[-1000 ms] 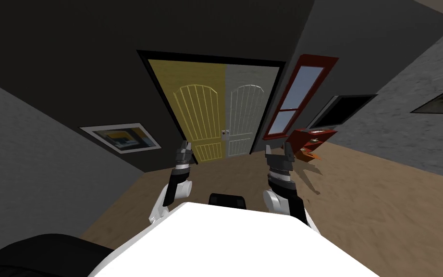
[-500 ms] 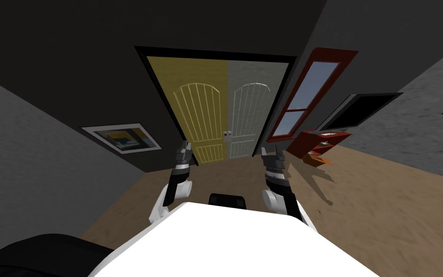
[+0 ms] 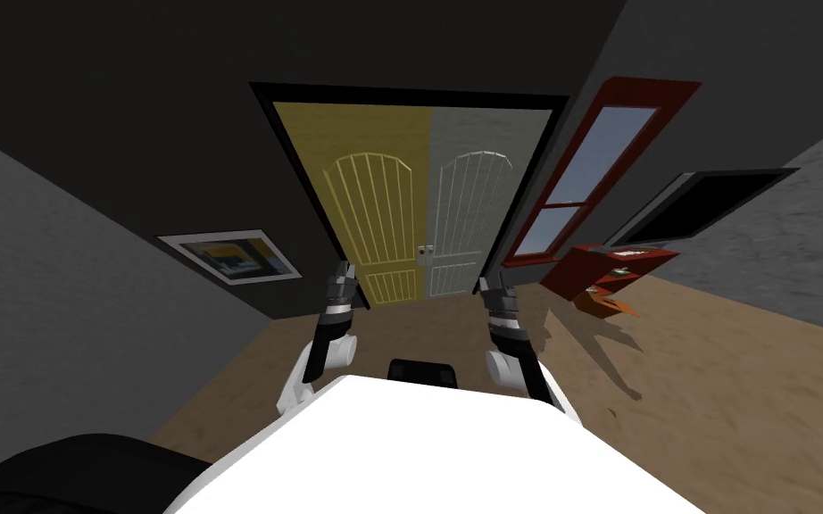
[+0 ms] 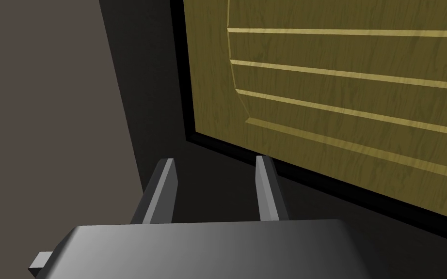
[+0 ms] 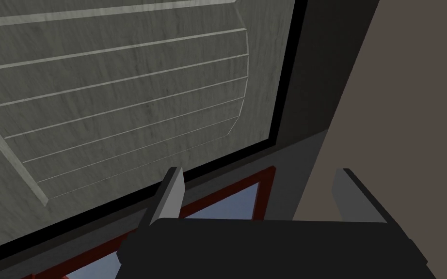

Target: Pull the door open

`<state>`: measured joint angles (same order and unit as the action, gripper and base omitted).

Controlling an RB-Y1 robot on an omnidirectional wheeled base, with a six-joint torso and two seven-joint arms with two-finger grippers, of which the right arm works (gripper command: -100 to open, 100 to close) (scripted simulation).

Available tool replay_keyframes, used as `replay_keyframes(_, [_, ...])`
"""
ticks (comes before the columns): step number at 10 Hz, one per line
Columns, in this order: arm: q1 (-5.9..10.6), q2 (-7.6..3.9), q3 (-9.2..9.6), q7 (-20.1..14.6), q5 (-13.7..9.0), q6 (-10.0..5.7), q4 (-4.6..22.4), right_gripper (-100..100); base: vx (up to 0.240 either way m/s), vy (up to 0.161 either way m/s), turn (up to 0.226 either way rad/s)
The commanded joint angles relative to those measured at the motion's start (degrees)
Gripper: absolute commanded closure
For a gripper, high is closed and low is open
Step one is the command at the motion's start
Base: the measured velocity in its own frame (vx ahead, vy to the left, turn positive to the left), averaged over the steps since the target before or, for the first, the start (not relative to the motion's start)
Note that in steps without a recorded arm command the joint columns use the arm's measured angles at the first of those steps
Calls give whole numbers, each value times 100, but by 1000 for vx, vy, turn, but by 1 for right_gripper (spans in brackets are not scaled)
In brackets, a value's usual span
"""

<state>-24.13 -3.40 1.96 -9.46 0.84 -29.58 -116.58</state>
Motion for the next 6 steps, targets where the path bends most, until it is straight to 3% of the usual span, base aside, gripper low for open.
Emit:
replay_keyframes(1, [47, -34, 0, -59, 65, 41, 178, -100, 105, 36, 58])
replay_keyframes(2, [131, -89, -21, -139, 134, 112, 390, -100, 137, 19, 94])
replay_keyframes(6, [304, -195, -64, -304, 277, 258, 827, -100, 127, 20, 69])
